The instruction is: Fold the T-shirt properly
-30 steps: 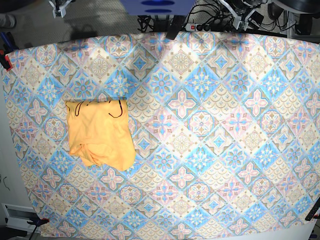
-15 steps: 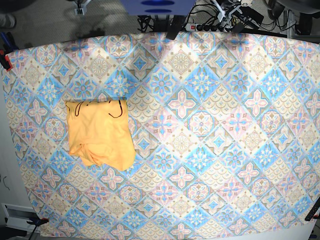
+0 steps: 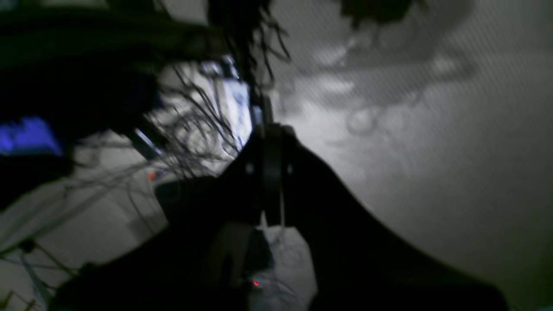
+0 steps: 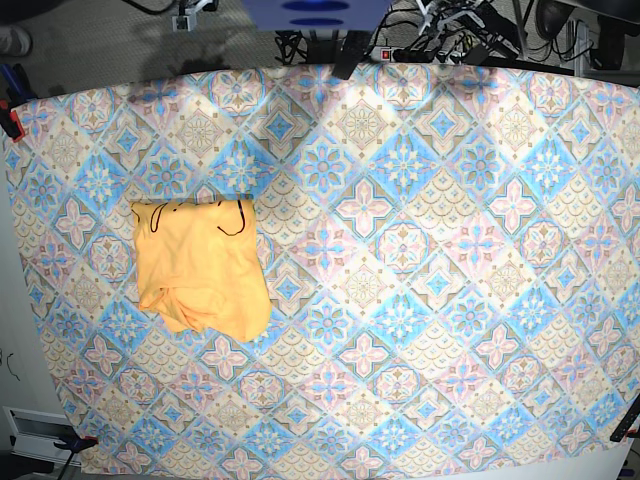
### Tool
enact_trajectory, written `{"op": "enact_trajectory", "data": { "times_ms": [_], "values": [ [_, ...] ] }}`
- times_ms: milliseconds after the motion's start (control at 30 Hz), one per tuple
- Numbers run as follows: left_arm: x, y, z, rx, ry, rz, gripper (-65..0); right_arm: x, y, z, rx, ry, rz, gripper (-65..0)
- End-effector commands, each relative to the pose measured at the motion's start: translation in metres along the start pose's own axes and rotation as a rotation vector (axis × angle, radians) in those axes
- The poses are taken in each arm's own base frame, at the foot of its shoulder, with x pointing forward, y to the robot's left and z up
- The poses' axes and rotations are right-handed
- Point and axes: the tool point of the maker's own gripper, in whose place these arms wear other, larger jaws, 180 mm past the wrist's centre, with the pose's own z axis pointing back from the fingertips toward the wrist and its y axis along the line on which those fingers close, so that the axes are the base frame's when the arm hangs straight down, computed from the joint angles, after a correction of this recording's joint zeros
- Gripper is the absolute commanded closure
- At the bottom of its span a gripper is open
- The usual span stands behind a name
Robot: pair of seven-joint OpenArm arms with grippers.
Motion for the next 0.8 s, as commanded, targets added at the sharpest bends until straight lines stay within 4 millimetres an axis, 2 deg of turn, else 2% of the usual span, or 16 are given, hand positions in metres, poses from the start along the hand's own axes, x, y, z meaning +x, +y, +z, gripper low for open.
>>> {"op": "enact_trajectory", "data": {
  "times_ms": [0, 67, 133, 200, 267, 333, 467, 567, 767],
  "values": [
    [-0.001, -0.008, -0.001, -0.014, -0.001, 0.003, -0.5, 0.000, 0.001, 0.001, 0.004, -0.005, -0.001, -0.2],
    [0.014, -0.009, -0.003, -0.003, -0.022, 0.010, -0.3, 0.006, 0.015, -0.006, 0.022, -0.019, -0.016, -0.2],
    [0.018, -0.008, -0.004, 0.010, -0.029, 0.013, -0.3, 0.011, 0.027, -0.010, 0.038, -0.029, -0.028, -0.2],
    [0.023, -0.007, -0.004, 0.019, -0.037, 0.008, -0.4, 0.010, 0.029, -0.010, 0.040, -0.029, -0.031, 0.0],
    [0.036, -0.002, -0.005, 0.028, -0.055, 0.002, -0.4, 0.008, 0.053, -0.014, 0.070, -0.030, -0.057, 0.0],
    [0.039, -0.001, -0.005, 0.030, -0.058, 0.001, -0.4, 0.006, 0.063, -0.015, 0.084, -0.028, -0.067, 0.0],
    [0.039, -0.001, -0.005, 0.030, -0.058, 0.001, -0.6, 0.007, 0.063, -0.015, 0.079, -0.036, -0.083, 0.0],
    [0.039, 0.001, -0.005, 0.033, -0.057, 0.001, -0.8, 0.008, 0.083, -0.018, 0.079, -0.052, -0.182, -0.1],
    [0.038, 0.002, -0.005, 0.034, -0.057, 0.000, -0.8, 0.011, 0.085, -0.019, 0.076, -0.067, -0.203, -0.2]
  ]
}}
